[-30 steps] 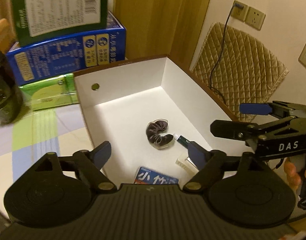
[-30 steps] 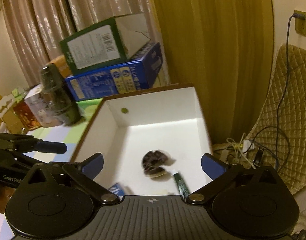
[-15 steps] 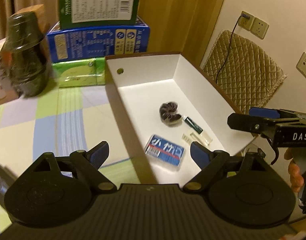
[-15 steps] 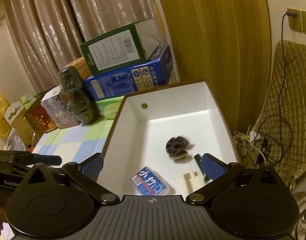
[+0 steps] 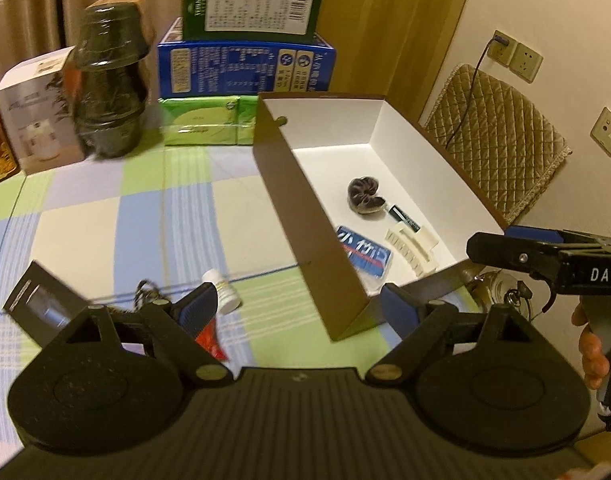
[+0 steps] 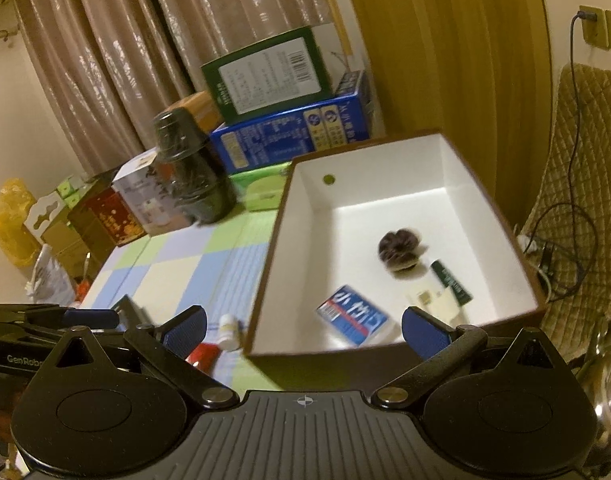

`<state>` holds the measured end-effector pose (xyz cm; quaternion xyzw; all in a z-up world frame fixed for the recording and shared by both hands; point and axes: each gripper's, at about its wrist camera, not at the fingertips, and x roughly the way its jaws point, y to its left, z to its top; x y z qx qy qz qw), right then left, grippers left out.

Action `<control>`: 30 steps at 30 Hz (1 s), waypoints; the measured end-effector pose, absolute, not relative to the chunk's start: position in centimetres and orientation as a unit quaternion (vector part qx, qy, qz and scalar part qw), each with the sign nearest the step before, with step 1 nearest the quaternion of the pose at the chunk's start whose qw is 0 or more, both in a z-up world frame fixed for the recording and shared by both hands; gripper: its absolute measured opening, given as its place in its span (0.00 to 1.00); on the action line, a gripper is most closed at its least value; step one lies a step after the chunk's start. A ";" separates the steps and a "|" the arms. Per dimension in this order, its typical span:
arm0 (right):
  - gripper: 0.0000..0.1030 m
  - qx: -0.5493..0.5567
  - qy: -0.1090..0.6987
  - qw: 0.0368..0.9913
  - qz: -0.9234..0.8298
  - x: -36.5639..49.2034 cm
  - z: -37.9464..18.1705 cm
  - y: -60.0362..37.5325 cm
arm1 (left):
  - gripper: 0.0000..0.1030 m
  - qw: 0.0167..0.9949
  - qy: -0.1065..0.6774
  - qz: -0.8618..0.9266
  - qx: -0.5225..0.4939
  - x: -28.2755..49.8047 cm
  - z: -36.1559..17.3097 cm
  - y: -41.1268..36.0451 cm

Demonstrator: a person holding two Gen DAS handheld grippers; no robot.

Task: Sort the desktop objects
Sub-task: 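Withdraw both tools from the box toward the table, then move both tools over the table items toward the cotton swab bag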

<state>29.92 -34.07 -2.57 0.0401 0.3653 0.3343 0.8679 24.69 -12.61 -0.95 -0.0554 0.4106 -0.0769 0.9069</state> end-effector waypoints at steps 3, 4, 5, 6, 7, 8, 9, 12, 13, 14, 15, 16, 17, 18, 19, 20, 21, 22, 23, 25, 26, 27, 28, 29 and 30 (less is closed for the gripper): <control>0.98 0.035 0.373 0.864 0.338 28.6 -2.9 -33.2 | 0.83 0.906 0.413 -0.076 -0.057 23.2 -1.0 -11.6; 0.98 0.034 0.376 0.862 0.339 28.2 -3.1 -32.9 | 0.83 0.906 0.414 -0.075 -0.056 22.7 -1.0 -11.4; 0.98 0.034 0.380 0.859 0.340 27.8 -3.4 -32.6 | 0.83 0.905 0.415 -0.072 -0.055 22.2 -1.1 -11.1; 0.98 0.033 0.385 0.856 0.343 27.3 -3.6 -32.3 | 0.83 0.905 0.416 -0.069 -0.054 21.8 -1.1 -10.7; 0.98 0.032 0.389 0.853 0.346 26.8 -3.8 -31.9 | 0.83 0.905 0.418 -0.066 -0.054 21.3 -1.2 -10.3; 0.98 0.030 0.393 0.850 0.348 26.4 -4.0 -31.6 | 0.83 0.904 0.419 -0.064 -0.054 20.9 -1.4 -9.9; 0.98 0.027 0.398 0.847 0.351 26.0 -4.3 -31.1 | 0.83 0.903 0.421 -0.060 -0.054 20.4 -1.5 -9.4; 0.98 0.025 0.410 0.839 0.358 24.8 -5.0 -30.0 | 0.83 0.901 0.427 -0.050 -0.057 19.2 -1.8 -8.0; 0.98 0.024 0.415 0.836 0.359 24.5 -5.3 -29.6 | 0.83 0.900 0.430 -0.047 -0.057 18.8 -1.9 -7.5; 0.98 0.023 0.417 0.834 0.361 24.2 -5.4 -29.3 | 0.83 0.899 0.432 -0.044 -0.057 18.5 -2.1 -7.1; 0.98 0.022 0.419 0.832 0.364 23.9 -5.6 -28.9 | 0.83 0.898 0.434 -0.041 -0.058 18.2 -2.2 -6.7; 0.98 0.021 0.420 0.830 0.366 23.6 -5.7 -28.5 | 0.83 0.897 0.436 -0.038 -0.059 17.8 -2.3 -6.3; 0.98 0.019 0.422 0.828 0.368 23.3 -5.8 -28.2 | 0.83 0.897 0.437 -0.036 -0.060 17.5 -2.4 -5.9; 0.98 0.018 0.423 0.827 0.371 23.1 -5.9 -27.8 | 0.83 0.896 0.438 -0.034 -0.061 17.1 -2.5 -5.5; 0.98 0.016 0.424 0.825 0.373 22.9 -5.9 -27.4 | 0.83 0.895 0.440 -0.032 -0.062 16.9 -2.6 -5.1; 0.98 0.015 0.424 0.824 0.374 22.6 -6.0 -27.1 | 0.83 0.895 0.442 -0.030 -0.063 16.6 -2.7 -4.8; 0.98 0.014 0.425 0.823 0.376 22.5 -6.0 -26.8 | 0.83 0.894 0.443 -0.028 -0.063 16.4 -2.8 -4.4; 0.98 0.013 0.426 0.823 0.376 22.4 -6.1 -26.5 | 0.83 0.894 0.444 -0.026 -0.064 16.1 -2.9 -4.1; 0.98 0.012 0.427 0.822 0.377 22.3 -6.1 -26.2 | 0.83 0.894 0.444 -0.023 -0.065 15.8 -2.9 -3.8; 0.98 0.009 0.429 0.821 0.377 22.1 -6.4 -25.7 | 0.83 0.893 0.445 -0.017 -0.068 15.5 -3.1 -3.2; 0.98 0.008 0.430 0.821 0.375 21.9 -6.6 -25.4 | 0.83 0.892 0.446 -0.013 -0.070 15.3 -3.2 -2.9; 0.98 0.005 0.432 0.821 0.374 21.9 -6.8 -25.1 | 0.83 0.891 0.448 -0.009 -0.071 15.2 -3.4 -2.7; 0.98 0.003 0.433 0.821 0.373 21.8 -7.0 -24.9 | 0.83 0.891 0.449 -0.005 -0.072 15.1 -3.6 -2.4; 0.98 0.001 0.435 0.821 0.371 21.7 -7.3 -24.7 | 0.83 0.889 0.451 -0.002 -0.074 15.0 -3.8 -2.2; 0.98 -0.002 0.437 0.820 0.369 21.7 -7.6 -24.5 | 0.83 0.888 0.454 0.000 -0.075 14.9 -4.0 -2.0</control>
